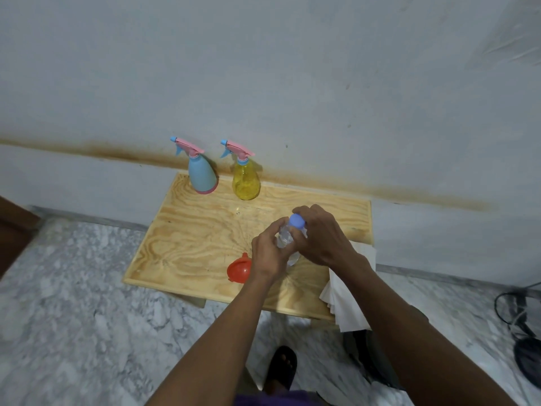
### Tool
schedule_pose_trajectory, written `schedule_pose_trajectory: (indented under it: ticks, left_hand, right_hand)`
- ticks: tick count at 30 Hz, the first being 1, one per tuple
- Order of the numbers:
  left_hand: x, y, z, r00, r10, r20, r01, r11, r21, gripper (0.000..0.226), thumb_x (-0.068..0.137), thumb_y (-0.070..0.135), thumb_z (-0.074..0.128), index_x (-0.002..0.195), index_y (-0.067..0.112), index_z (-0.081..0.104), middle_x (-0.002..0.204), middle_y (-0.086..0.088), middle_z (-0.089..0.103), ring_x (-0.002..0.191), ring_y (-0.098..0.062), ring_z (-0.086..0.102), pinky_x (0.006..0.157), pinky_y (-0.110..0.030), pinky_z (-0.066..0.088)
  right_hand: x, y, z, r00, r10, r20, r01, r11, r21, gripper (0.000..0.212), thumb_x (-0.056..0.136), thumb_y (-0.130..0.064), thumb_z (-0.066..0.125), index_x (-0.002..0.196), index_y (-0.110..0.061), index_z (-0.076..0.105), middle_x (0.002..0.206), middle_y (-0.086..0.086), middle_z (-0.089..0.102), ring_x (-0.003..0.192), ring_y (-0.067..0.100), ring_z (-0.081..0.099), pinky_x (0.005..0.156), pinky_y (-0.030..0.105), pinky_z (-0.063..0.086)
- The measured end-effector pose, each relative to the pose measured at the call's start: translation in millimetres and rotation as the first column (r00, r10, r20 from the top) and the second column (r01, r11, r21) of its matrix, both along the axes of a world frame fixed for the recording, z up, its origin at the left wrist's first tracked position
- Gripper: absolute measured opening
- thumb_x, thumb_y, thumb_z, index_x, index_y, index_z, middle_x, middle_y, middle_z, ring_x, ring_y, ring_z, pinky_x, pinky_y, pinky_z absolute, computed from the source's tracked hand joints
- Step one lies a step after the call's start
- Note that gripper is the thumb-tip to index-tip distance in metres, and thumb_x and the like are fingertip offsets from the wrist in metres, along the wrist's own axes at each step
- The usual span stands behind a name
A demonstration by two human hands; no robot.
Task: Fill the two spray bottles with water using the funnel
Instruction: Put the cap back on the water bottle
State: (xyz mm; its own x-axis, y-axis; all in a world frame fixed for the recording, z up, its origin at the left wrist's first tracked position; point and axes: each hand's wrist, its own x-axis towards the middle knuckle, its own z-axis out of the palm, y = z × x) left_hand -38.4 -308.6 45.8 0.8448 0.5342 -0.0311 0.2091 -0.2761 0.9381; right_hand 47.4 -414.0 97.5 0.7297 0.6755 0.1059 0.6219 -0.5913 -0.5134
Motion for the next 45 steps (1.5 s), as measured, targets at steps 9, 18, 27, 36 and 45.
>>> schedule_pose_trajectory:
  ticks: [9, 18, 27, 36, 45]
  left_hand:
    - [2.0, 1.7, -6.5, 1.000, -0.002, -0.031, 0.002, 1.000, -0.001, 0.055, 0.076, 0.036, 0.076, 0.127, 0.023, 0.063, 0.110, 0.005, 0.073, 0.098, -0.005, 0.067, 0.086, -0.027, 0.055]
    - [1.8, 1.0, -6.2, 0.999, -0.003, -0.039, 0.002, 1.000, -0.011, 0.060, 0.075, 0.027, 0.080, 0.132, 0.021, 0.061, 0.116, 0.006, 0.071, 0.101, -0.005, 0.066, 0.079, -0.005, 0.047]
    - [0.3, -0.4, -5.1, 0.999, 0.007, -0.049, -0.007, 1.000, -0.009, 0.062, 0.069, 0.043, 0.072, 0.129, 0.028, 0.063, 0.113, 0.010, 0.072, 0.101, -0.001, 0.067, 0.088, -0.026, 0.056]
    - [-1.6, 4.4, -7.8, 0.996, -0.043, -0.074, 0.042, 0.999, -0.008, 0.064, 0.073, 0.044, 0.075, 0.134, 0.029, 0.058, 0.123, 0.014, 0.068, 0.114, 0.000, 0.062, 0.097, -0.029, 0.053]
    - [-57.0, 59.3, -32.4, 0.908, 0.332, -0.255, -0.308, 0.943, 0.129, 0.050, 0.085, 0.037, 0.073, 0.131, 0.024, 0.059, 0.127, 0.003, 0.065, 0.117, -0.012, 0.059, 0.097, -0.035, 0.051]
  right_hand:
    - [-1.5, -7.3, 0.9, 0.997, -0.075, -0.033, 0.077, 0.996, 0.051, 0.040, 0.084, -0.033, 0.066, 0.122, -0.019, 0.063, 0.093, 0.000, 0.064, 0.089, 0.025, 0.063, 0.078, 0.039, 0.052]
    - [-0.7, -10.1, -12.7, 0.978, -0.130, -0.162, 0.168, 0.955, 0.245, 0.027, 0.082, -0.036, 0.076, 0.105, -0.022, 0.072, 0.078, -0.011, 0.051, 0.066, 0.002, 0.046, 0.065, 0.028, 0.043]
    - [-10.3, -5.8, -21.3, 0.936, -0.261, -0.237, 0.324, 0.901, 0.287, 0.025, 0.077, -0.044, 0.078, 0.098, -0.031, 0.071, 0.081, -0.011, 0.051, 0.069, 0.000, 0.049, 0.061, 0.023, 0.039]
    - [-11.1, -8.2, -34.6, 0.950, -0.191, -0.248, 0.275, 0.886, 0.373, 0.038, 0.076, -0.051, 0.068, 0.107, -0.029, 0.068, 0.108, -0.008, 0.063, 0.096, 0.013, 0.057, 0.082, 0.032, 0.049]
    - [-31.6, 1.5, -57.2, 0.905, -0.338, -0.260, 0.423, 0.785, 0.453, 0.035, 0.081, -0.027, 0.080, 0.112, -0.022, 0.064, 0.108, -0.019, 0.055, 0.102, 0.008, 0.054, 0.086, 0.027, 0.045]
